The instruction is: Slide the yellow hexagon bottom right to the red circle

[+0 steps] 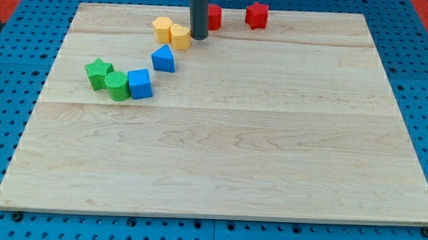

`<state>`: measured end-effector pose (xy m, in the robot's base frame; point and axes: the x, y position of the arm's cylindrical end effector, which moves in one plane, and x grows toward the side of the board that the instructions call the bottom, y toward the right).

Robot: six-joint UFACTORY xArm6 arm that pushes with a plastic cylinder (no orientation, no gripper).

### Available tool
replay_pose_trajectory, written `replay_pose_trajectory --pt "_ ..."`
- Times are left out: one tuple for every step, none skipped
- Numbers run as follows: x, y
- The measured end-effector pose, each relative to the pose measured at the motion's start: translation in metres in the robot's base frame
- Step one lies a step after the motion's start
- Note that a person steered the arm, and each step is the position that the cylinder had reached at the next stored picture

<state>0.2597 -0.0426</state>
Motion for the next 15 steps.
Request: replay_pose_trajectory --pt "-0.005 -0.001" --pt "-0.011 0.003" --pt "-0.018 0.031" --pt "-0.02 0.042" --pt "-0.02 -0.023" --pt "-0.029 -0.081" --pt "-0.023 -0.141" --pt "-0.001 -0.181" --pt "0.006 -0.094" --pt "0.005 0.013" --pt "0.017 0.061" --pt "0.034 0.057" --pt "0.031 0.063" --pt "0.031 -0.001" --pt "0.02 -0.065"
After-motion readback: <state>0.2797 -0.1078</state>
